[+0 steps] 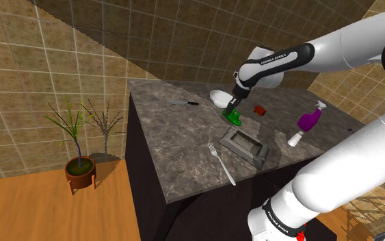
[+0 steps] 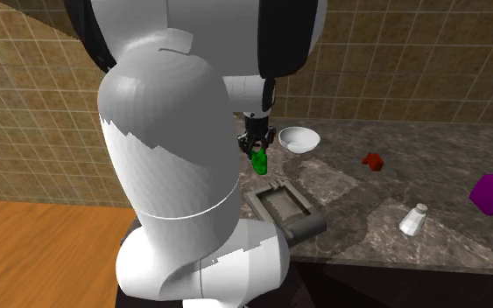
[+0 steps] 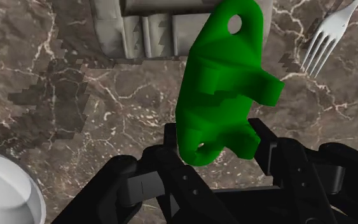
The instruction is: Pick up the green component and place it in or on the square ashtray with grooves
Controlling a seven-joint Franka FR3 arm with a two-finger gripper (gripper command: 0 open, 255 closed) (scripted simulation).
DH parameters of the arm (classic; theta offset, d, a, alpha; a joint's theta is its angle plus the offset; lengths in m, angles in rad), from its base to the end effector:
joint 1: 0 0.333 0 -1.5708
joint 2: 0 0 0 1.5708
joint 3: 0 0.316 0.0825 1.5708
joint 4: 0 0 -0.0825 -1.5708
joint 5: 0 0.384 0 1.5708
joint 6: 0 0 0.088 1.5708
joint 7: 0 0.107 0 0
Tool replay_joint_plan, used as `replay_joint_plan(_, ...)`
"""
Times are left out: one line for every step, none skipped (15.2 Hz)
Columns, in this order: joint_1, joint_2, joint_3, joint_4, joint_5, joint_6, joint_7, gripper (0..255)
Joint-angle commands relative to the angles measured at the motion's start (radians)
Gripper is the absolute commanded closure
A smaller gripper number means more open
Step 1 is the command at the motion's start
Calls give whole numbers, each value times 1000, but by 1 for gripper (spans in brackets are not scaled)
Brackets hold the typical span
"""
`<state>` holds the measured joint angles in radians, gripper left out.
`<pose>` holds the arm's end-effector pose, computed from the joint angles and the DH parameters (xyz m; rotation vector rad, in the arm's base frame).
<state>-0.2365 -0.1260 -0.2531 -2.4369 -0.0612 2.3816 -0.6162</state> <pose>0.4206 -0.2246 0.3564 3.0837 0.2634 0.0789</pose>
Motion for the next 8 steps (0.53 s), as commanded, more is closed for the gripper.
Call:
replay_joint_plan(-22,-70,-18,-66,-25,-2,-22,255)
replay_joint_plan(-35,-99,-29,-92,-37,-3,-35,255)
replay_joint_plan(-48,-127,-39,-117,-49,-5,-49,255)
replay_joint_plan(-62,-155,-50,-141,-62,-8,-63,255)
replay_joint_plan(-77,-182,-61,-164,-75,-11,-77,255)
replay_joint_plan(-92,-210,-73,-185,-89,-16,-92,255)
replay_joint_plan(-108,-237,-85,-206,-104,-21,-108,255)
replay_joint_plan(-125,-264,-97,-225,-118,-27,-125,255)
